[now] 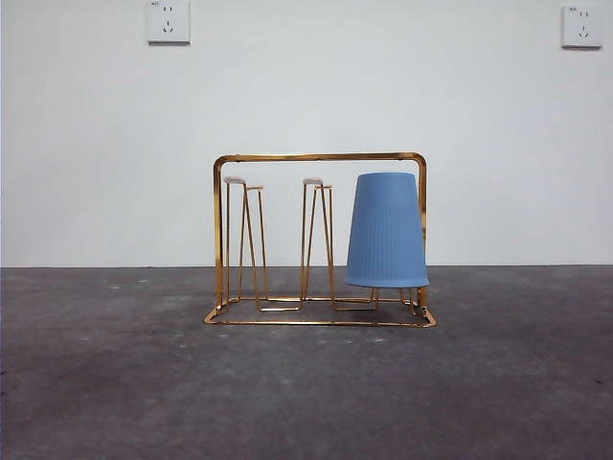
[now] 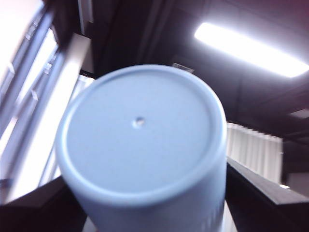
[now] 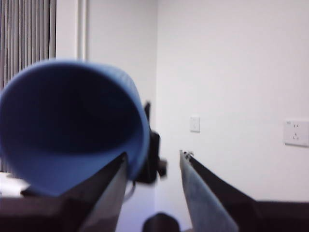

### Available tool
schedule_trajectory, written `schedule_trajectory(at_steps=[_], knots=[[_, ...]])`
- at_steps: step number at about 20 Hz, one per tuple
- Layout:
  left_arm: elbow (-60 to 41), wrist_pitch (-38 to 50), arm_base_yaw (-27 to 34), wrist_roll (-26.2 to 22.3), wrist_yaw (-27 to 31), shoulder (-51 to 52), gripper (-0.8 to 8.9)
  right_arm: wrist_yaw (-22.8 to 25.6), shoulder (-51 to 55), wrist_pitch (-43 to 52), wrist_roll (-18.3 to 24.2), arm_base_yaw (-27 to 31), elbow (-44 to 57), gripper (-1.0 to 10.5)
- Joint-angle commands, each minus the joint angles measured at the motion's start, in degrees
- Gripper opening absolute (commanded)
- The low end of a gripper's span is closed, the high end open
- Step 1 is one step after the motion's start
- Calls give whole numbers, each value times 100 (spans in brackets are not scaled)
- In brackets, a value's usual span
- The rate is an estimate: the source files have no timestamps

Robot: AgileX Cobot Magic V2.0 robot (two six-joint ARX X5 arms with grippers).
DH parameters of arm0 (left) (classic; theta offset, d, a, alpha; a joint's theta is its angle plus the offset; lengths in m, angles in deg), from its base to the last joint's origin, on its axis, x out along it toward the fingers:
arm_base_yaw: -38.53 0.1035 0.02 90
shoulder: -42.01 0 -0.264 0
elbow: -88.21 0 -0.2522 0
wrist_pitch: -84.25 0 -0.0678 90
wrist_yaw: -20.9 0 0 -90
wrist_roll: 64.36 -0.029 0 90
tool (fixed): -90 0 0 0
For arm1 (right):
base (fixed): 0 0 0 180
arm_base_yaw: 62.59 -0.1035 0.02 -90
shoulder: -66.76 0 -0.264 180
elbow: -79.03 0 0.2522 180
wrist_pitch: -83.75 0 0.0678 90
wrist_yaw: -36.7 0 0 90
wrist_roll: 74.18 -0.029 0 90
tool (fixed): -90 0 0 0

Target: Pick up cup 1,put cup 1 in the cup rack,pick up cup 2,put cup 2 in the cup rack

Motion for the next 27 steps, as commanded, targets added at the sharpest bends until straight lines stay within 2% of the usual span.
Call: schedule_trajectory(at_steps=[1, 5, 8, 11, 15, 19, 24, 27], knots=[[7, -490, 57, -494, 48, 313, -7, 35, 190, -232, -33, 4, 22, 192], [7, -2155, 72, -1453, 741, 828, -7, 299, 533, -942, 17, 4, 22, 191], [7, -3600, 57, -2166, 1882, 1226, -7, 610, 811, -1602, 238, 4, 22, 191], [7, -4800, -11, -2592, 3228, 1488, -7, 1043, 1038, -2184, 378, 4, 22, 191], [7, -6039, -205, -2693, 4795, 1530, -7, 1591, 1226, -2747, 391, 4, 22, 190], [7, -6824, -411, -2682, 6126, 1270, -8, 1937, 1270, -3136, 391, 4, 22, 190], [7, -7086, -603, -2688, 7114, 625, -8, 2124, 1270, -3477, 389, 4, 22, 190], [4, -7066, -605, -2684, 7320, 205, -8, 2124, 1270, -3609, 378, 4, 22, 190]])
